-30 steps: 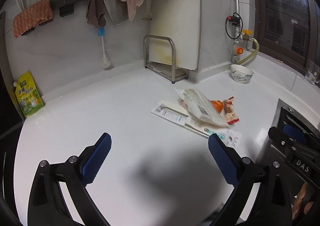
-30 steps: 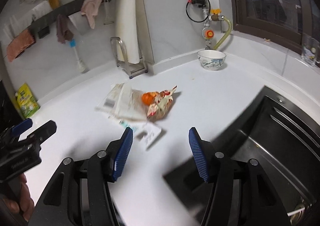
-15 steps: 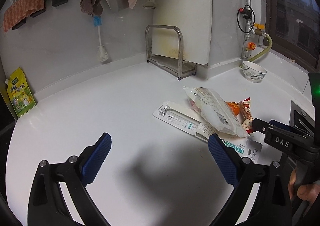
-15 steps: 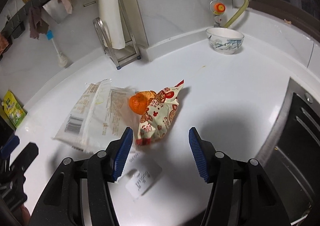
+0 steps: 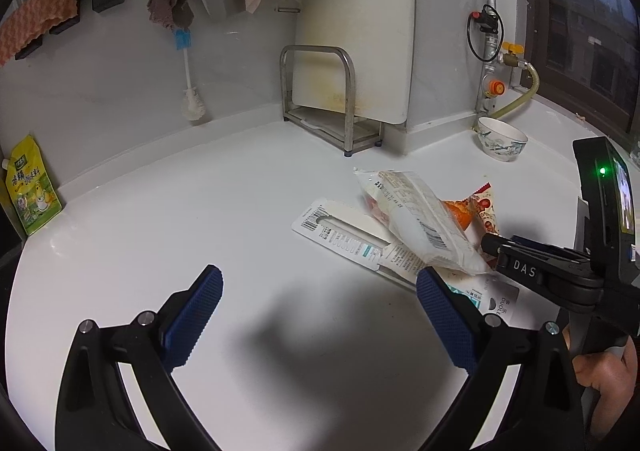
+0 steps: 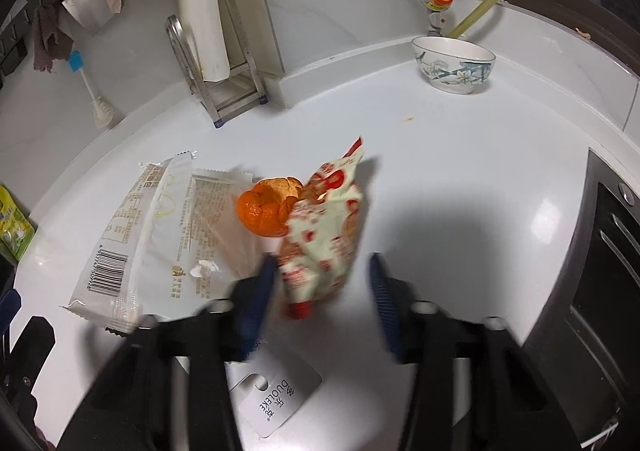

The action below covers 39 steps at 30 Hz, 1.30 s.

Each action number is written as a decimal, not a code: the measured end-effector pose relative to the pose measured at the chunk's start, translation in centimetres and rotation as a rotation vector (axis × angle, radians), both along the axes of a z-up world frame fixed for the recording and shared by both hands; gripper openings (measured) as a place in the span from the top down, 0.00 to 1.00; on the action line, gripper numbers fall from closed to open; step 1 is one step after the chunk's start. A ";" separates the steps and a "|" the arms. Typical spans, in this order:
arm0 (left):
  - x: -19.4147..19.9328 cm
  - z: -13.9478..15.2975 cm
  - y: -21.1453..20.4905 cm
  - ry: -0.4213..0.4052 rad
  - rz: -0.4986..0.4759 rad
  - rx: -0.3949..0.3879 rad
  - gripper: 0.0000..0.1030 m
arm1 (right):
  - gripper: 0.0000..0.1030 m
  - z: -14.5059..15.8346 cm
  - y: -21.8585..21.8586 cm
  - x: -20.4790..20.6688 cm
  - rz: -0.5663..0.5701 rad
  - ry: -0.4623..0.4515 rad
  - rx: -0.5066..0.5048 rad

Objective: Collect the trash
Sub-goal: 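Grasp the snack wrapper with the right tool while the left tool grasps the bread bag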

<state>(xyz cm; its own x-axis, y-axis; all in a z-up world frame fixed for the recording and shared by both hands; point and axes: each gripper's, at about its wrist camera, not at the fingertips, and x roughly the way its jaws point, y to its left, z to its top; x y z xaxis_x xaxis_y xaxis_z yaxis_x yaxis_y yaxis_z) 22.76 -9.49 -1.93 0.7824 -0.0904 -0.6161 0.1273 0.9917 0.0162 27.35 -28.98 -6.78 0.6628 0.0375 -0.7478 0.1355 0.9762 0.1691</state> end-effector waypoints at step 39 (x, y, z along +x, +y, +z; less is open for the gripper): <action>6.8 -3.1 -7.1 0.171 -0.024 -0.025 0.61 | 0.80 3.0 -4.9 -4.0 -0.051 -0.165 0.024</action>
